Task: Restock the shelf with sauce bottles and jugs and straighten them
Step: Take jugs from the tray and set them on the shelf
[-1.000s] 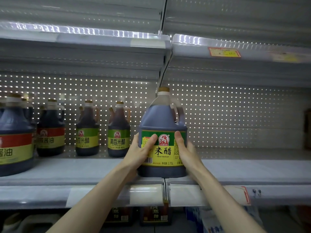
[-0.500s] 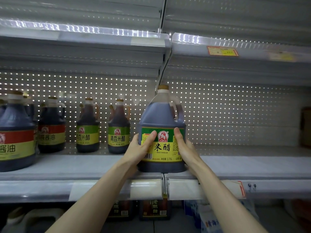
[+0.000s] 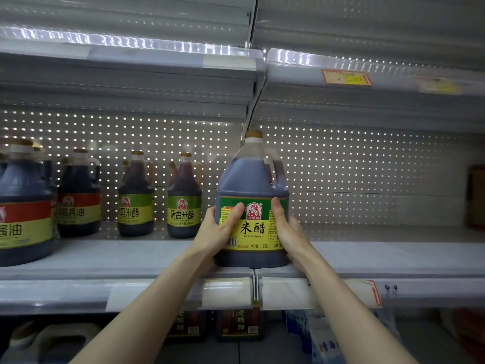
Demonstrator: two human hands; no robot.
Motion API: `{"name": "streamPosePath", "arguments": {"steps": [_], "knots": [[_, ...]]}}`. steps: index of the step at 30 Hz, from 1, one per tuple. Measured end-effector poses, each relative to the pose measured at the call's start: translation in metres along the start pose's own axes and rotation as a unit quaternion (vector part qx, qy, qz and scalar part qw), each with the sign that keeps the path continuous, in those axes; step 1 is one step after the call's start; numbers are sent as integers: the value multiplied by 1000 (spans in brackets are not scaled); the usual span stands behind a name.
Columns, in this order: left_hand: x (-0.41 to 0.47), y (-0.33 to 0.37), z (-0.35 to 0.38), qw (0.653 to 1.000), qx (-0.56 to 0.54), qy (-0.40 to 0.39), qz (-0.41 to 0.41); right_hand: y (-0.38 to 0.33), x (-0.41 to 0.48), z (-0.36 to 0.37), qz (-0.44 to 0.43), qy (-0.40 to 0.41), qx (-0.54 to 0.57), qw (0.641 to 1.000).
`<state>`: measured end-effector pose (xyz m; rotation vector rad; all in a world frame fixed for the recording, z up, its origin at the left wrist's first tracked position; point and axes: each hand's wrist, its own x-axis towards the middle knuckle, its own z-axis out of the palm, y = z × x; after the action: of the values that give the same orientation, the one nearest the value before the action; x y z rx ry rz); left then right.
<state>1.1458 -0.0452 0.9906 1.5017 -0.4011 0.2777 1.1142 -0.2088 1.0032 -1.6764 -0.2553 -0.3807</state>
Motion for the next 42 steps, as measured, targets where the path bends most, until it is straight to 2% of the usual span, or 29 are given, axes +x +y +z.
{"name": "streamPosePath", "arguments": {"steps": [29, 35, 42], "knots": [[-13, 9, 5, 999, 7, 14, -28, 3, -1, -1, 3, 3, 8, 1000], [-23, 19, 10, 999, 2, 49, -22, 4, 0, -2, -28, 42, 17, 999], [-52, 51, 1, 996, 56, 54, 43, -23, -26, -10, -108, 63, 11, 992]]}}
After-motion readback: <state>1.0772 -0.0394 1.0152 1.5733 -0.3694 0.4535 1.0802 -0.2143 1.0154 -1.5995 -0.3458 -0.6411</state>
